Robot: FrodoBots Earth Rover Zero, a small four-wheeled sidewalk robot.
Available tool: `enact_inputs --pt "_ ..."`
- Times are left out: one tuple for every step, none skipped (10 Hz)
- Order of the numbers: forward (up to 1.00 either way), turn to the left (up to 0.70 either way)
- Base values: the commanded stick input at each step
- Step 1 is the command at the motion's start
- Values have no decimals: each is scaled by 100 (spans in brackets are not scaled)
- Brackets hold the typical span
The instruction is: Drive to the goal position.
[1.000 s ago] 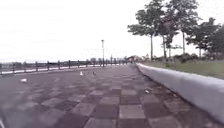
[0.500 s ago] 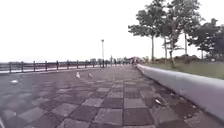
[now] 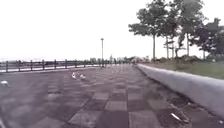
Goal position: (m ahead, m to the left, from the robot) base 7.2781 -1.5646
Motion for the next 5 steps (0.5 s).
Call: enact_inputs --pt "100 0" --pt "100 0" --pt "100 0" --pt "100 0" --pt "100 0"
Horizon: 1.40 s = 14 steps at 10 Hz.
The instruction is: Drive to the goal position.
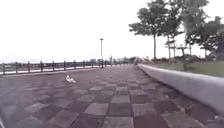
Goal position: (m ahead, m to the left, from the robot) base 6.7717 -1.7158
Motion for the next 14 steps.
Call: enact_inputs --pt "100 0" --pt "100 0" --pt "100 0" --pt "100 0" --pt "100 0" --pt "100 0" --pt "100 -11" --pt "100 -32" --pt "100 -32" --pt "100 -7" --pt "100 0" --pt "100 0" --pt "100 0" --pt "100 0"
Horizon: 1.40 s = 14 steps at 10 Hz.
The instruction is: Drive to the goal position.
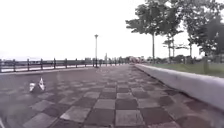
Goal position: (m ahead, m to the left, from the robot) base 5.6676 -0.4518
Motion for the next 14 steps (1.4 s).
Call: enact_inputs --pt "100 0" --pt "100 0" --pt "100 0" --pt "100 0" --pt "100 0" --pt "100 0" --pt "100 0" --pt "100 0" --pt "100 0" --pt "100 0" --pt "100 0" --pt "100 0" --pt "100 0" --pt "100 0"
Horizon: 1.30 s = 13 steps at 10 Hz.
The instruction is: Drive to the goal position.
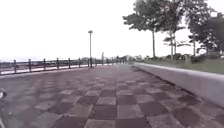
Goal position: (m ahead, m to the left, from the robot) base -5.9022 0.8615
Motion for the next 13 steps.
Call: enact_inputs --pt "100 0" --pt "100 0" --pt "100 0" --pt "100 0" --pt "100 0" --pt "100 0" --pt "100 0" --pt "100 0" --pt "100 0" --pt "100 0" --pt "100 0" --pt "100 0" --pt "100 0"
